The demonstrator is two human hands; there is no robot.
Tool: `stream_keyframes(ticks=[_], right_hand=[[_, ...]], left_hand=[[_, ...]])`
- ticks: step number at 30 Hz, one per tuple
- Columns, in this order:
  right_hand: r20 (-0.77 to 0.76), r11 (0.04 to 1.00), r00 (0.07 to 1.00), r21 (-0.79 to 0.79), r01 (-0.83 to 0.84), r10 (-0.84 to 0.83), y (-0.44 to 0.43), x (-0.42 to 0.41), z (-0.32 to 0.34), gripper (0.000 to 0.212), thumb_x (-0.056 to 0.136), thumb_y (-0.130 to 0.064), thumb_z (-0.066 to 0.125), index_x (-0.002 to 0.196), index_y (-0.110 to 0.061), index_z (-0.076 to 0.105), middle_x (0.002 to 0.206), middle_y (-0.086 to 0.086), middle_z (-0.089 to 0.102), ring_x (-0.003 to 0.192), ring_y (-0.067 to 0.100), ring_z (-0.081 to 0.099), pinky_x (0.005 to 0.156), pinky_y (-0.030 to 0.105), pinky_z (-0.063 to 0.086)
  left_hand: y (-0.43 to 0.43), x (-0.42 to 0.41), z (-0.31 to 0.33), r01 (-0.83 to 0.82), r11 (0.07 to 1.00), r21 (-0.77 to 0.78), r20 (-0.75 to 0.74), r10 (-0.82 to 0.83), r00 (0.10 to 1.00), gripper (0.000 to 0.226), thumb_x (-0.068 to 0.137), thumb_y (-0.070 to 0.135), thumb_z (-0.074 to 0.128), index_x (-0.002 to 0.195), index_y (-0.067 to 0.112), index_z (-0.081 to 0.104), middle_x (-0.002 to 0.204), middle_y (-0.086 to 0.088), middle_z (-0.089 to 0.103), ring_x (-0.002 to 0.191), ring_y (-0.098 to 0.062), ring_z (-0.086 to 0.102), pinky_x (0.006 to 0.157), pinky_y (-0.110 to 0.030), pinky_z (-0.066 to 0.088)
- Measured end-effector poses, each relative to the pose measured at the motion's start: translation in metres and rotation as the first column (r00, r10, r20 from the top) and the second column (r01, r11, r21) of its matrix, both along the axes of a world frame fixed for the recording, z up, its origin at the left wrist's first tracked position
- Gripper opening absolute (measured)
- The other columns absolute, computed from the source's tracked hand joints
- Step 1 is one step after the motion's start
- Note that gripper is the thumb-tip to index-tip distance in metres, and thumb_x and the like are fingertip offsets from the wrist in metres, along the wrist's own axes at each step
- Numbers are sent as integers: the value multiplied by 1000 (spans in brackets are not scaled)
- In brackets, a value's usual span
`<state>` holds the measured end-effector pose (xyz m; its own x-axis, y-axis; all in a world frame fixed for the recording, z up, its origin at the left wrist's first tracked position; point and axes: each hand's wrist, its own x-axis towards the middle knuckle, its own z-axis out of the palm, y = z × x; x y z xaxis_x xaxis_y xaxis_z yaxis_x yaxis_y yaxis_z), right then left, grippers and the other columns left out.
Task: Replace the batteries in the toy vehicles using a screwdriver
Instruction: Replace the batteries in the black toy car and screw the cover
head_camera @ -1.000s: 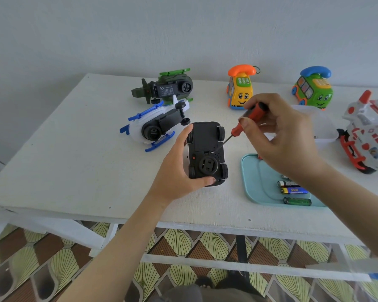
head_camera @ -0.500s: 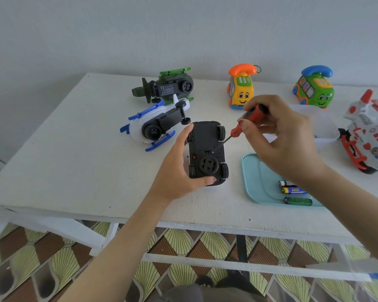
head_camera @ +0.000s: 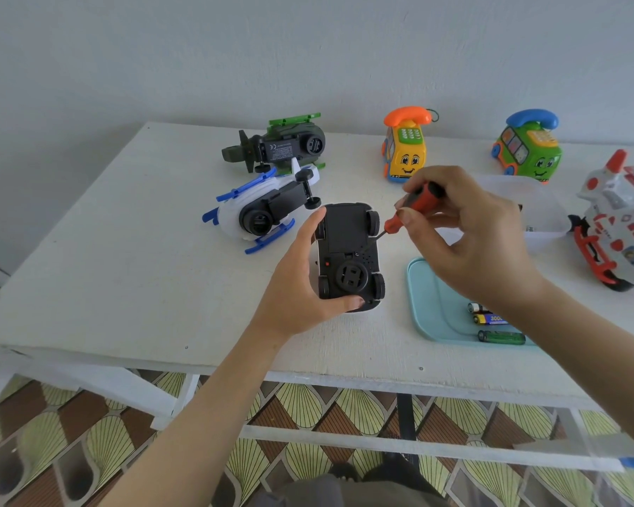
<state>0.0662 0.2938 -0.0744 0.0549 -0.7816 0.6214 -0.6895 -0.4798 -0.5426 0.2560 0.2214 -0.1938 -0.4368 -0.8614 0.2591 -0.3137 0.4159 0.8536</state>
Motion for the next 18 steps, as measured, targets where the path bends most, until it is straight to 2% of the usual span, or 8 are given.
stream_keyframes(ticks=[4,10,15,18], right_hand=[[-67,999,997,-24,-41,39,2,1,0,21,89,-8,59,108,0,56,87,7,67,87,11,65,84,18,54],[-102,996,991,-20,-87,85,1,0,2,30,90,-6,58,119,-2,55,89,9,67,85,14,65,87,18,53],[-151,995,985,-44,-93,85,0,-1,1,29,92,-14,57,119,-4,58,91,6,68,84,12,68,85,27,55],[-129,995,989,-62,-83,74,0,0,-1,26,91,-11,61,115,-1,59,92,6,67,85,13,66,86,22,54]], left_hand=[[0,0,1,1,1000,2,-1,-1,1000,111,65,22,88,150,32,16,131,47,32,128,11,35,97,-6,28],[1,0,3,12,1000,10,-13,-12,1000,111,65,19,88,151,30,17,130,47,32,128,12,35,99,-7,29],[2,1,4,21,1000,11,-20,-20,1000,111,65,16,88,150,27,17,130,44,34,123,17,37,95,-1,30],[3,1,5,20,1000,12,-22,-20,1000,111,65,17,88,150,29,17,131,40,34,124,16,37,96,-3,30]])
